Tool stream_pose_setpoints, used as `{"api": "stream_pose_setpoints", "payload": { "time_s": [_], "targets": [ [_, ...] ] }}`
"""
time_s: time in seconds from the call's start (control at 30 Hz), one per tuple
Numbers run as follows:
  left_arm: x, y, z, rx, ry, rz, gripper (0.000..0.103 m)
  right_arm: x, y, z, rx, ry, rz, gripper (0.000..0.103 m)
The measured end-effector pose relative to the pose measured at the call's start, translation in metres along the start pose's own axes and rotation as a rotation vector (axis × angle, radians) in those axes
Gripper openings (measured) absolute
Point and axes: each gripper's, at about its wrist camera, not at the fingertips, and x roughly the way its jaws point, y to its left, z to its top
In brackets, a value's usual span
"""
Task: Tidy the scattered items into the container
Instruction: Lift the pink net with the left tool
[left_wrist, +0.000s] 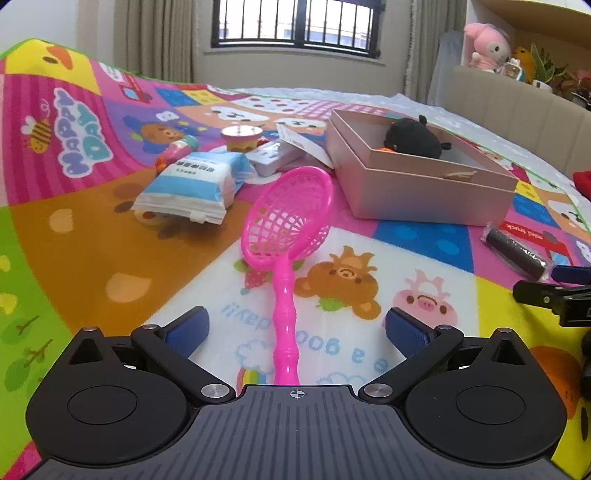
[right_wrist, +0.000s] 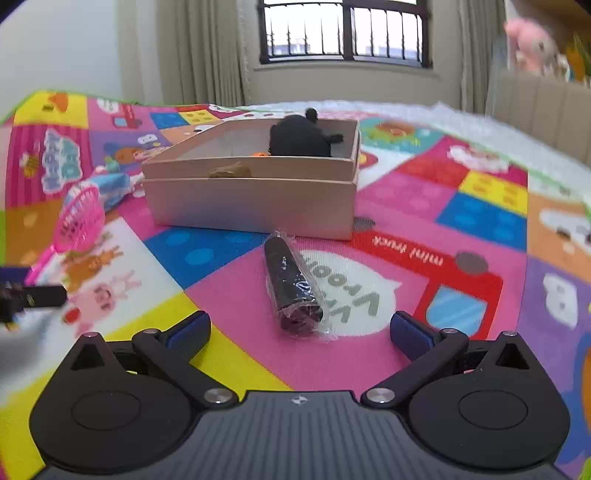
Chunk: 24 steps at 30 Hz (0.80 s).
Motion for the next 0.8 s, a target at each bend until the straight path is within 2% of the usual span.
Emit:
{"api": "stream_pose_setpoints", "payload": {
  "time_s": [0.17,0.3,0.43,0.53,0.73,0.8],
  "targets": [
    [0.001,-0.004,0.004,0.019,0.003,0.017,0.103,-0.001,0.008,-0.005,-0.055,-0.021,-0.028,0.103],
    [0.006,0.002,0.023,-0.002,-0.018,-0.047,0.103,-0.001,0.010,-0.005,-0.061,-0.028,-0.036,0.103],
    [0.021,-0.010,0.037,0.095,-0.015,-0.036,0.103,-0.002,0.013,-0.007,-0.071,-0.039,-0.048,0.103],
    [0.034,-0.019,0.043,0.143,-0.017,0.002,0.103,-0.002,0.013,-0.007,-0.071,-0.040,-0.049,0.103],
    [0.043,-0.014,0.053,0.039,-0.022,-0.031,0.103,-0.001,0.011,-0.008,-0.063,-0.042,-0.040,0.103],
    [0.042,-0.015,0.052,0.032,-0.025,-0.024,0.098,-0.001,0.011,-0.008,-0.063,-0.042,-0.040,0.103]
  ]
}}
